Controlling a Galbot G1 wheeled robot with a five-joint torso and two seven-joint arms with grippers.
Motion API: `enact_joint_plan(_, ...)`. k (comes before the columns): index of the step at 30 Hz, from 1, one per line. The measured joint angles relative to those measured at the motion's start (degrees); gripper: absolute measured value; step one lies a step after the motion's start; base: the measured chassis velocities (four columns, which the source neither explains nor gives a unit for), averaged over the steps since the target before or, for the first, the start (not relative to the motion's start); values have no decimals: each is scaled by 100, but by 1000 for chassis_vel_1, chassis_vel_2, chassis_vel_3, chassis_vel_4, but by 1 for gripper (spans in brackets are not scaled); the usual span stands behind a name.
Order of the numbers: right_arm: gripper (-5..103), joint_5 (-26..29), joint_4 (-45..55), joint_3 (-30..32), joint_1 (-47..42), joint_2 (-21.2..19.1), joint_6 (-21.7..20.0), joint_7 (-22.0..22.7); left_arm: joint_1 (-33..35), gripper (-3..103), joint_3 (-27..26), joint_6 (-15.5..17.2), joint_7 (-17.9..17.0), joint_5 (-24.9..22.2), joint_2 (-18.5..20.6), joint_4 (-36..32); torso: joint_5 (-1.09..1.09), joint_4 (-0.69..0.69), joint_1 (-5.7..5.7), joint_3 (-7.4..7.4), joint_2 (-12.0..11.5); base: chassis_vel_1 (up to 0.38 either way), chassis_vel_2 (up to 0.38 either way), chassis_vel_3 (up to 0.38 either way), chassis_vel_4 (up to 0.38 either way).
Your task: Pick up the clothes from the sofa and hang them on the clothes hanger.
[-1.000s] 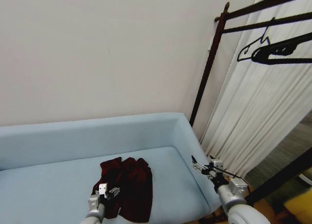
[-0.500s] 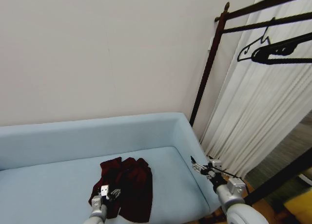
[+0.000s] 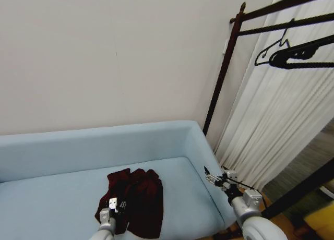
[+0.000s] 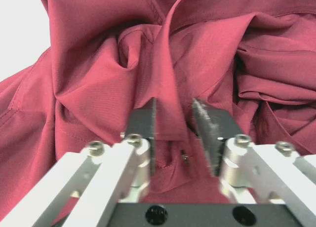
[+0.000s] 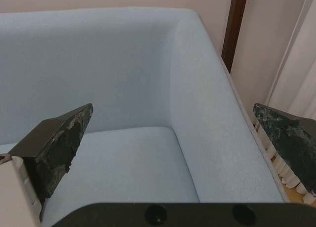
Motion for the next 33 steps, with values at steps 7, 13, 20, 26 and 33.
enact_joint_plan(7, 100, 37, -29, -97, 33, -79, -33, 39, 19, 3, -19, -17, 0, -6, -45, 45, 0, 0, 0, 0, 0, 0, 0, 0, 0)
enact_joint_plan(13, 100, 37, -49, -158, 62, -84, -45, 47, 89, 0, -73, -80, 10, -13, -37, -24, 0, 0, 0, 0, 0, 0, 0, 0, 0)
enact_joint_plan(20, 100, 35, -67, -133, 69, -64, -45, 48, 211, 0, -310, -338, 225, -131, 140, -405, 0, 0, 0, 0, 0, 0, 0, 0, 0)
enact_joint_plan(26, 100, 25, -89, -140, 107, -24, -32, 29, 249, 0, -460, -354, 315, -348, 344, -934, 0, 0, 0, 0, 0, 0, 0, 0, 0)
enact_joint_plan(33, 100, 107, -136, -193, 238, -1, -19, 24, 196, 0, -496, -354, 333, -590, 504, -1378, -1, 0, 0, 1, 0, 0, 0, 0, 0)
